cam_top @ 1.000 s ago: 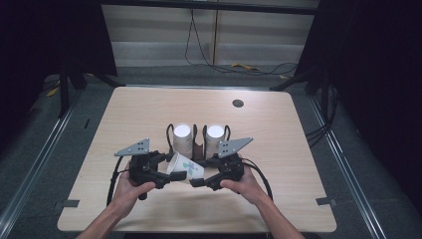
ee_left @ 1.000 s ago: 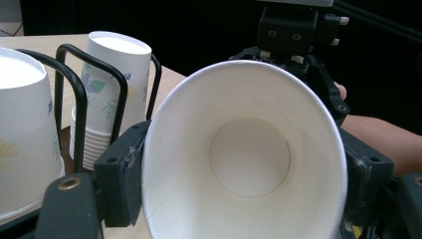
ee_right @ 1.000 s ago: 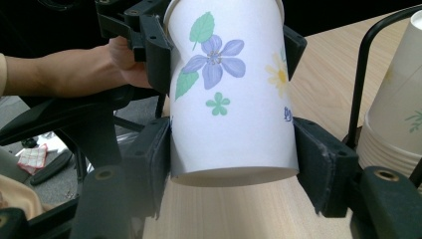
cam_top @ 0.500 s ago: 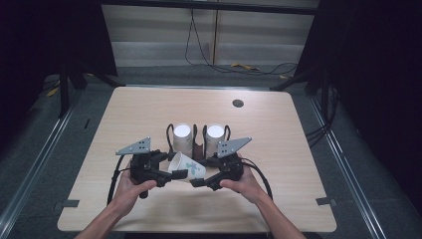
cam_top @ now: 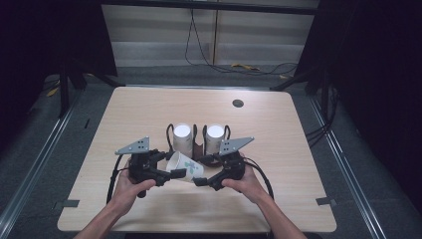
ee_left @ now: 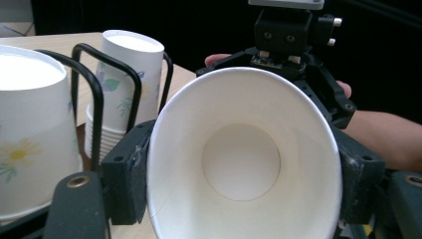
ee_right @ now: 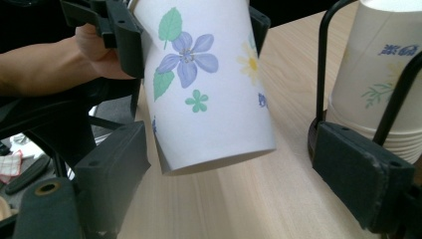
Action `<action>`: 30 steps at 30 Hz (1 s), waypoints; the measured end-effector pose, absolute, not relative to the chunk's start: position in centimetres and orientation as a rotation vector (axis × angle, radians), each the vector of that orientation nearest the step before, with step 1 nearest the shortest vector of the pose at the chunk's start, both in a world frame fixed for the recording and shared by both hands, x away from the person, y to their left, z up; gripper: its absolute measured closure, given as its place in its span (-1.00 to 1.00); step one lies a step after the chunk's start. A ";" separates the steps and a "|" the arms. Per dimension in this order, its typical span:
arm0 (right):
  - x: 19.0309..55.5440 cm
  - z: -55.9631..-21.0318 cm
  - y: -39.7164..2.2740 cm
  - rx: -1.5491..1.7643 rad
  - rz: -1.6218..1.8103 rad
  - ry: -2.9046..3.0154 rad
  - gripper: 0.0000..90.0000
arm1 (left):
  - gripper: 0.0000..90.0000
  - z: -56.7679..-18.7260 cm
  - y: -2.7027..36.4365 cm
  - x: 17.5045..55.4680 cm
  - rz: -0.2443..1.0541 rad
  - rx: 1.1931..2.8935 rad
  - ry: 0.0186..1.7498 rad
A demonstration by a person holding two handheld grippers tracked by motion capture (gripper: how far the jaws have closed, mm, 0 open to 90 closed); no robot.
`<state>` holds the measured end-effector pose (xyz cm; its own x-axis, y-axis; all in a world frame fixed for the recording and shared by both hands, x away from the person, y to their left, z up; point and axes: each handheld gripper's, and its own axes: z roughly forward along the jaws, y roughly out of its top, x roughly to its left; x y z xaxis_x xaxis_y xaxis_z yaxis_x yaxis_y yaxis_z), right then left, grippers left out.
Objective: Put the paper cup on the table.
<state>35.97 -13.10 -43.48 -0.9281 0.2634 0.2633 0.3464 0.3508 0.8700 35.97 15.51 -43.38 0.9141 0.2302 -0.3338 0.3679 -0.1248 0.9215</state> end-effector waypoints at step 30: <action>33.7 -43.5 -18.9 -1.041 -1.641 -2.645 -0.67 | -0.44 -42.9 19.1 35.7 0.063 1.828 0.613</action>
<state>33.69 -18.86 -43.48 -0.7899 0.5789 0.2022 0.4383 0.3024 0.8464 35.68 19.13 -42.86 0.8621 0.4373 -0.2561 0.3764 -0.2143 0.9013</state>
